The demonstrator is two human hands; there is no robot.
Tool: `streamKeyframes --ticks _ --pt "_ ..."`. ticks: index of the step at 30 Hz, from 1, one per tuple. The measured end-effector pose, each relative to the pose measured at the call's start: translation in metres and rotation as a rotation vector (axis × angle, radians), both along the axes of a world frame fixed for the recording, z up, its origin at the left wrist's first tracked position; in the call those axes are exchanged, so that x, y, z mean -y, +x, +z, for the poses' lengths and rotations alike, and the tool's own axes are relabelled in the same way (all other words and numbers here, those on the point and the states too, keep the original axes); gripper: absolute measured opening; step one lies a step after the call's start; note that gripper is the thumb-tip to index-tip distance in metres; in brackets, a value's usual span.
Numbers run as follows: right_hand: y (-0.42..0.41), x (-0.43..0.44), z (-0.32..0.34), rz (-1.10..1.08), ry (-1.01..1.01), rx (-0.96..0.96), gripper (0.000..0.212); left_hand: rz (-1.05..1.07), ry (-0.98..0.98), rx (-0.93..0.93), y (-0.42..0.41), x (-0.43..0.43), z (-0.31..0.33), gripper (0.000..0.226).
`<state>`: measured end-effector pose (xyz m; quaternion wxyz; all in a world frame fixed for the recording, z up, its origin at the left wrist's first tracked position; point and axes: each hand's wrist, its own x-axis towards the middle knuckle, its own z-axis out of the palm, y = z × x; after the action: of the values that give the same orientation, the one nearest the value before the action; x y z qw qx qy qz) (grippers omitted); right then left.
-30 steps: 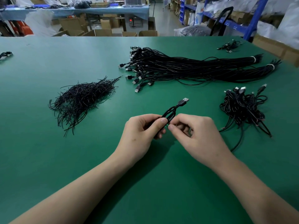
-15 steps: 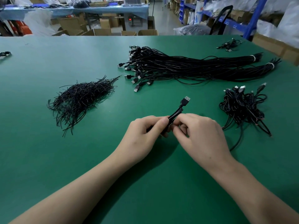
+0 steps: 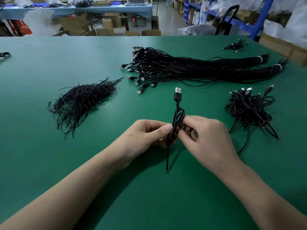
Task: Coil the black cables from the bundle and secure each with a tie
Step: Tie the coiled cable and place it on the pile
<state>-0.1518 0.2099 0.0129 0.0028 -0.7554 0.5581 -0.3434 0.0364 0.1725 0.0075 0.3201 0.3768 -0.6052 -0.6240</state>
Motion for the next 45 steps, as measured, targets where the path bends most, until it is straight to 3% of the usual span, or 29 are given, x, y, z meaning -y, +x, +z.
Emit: streamKeyframes --ticks 7,12,20,23,36,41,45 --pt "0.002 -0.002 0.003 0.067 0.009 0.003 0.012 -0.039 0.076 -0.051 0.010 0.007 0.005 0.014" --pt "0.000 -0.002 0.004 0.088 -0.003 0.007 0.011 -0.019 0.097 -0.079 0.008 0.007 0.004 0.016" --pt "0.002 0.000 0.001 0.126 -0.011 -0.003 0.006 0.110 -0.088 0.077 -0.003 0.000 0.002 0.017" --pt "0.004 0.002 -0.001 0.132 -0.005 0.017 0.022 0.152 -0.122 0.076 -0.003 -0.001 0.004 0.019" --pt "0.006 0.004 -0.008 0.205 0.072 0.085 0.017 0.276 -0.187 0.122 -0.006 -0.001 -0.002 0.019" --pt "0.009 0.003 -0.011 0.178 0.096 0.162 0.013 0.307 -0.287 0.105 -0.006 -0.003 -0.001 0.015" --pt "0.009 0.003 -0.011 0.127 0.074 0.128 0.014 0.317 -0.255 0.090 -0.007 -0.004 0.001 0.014"
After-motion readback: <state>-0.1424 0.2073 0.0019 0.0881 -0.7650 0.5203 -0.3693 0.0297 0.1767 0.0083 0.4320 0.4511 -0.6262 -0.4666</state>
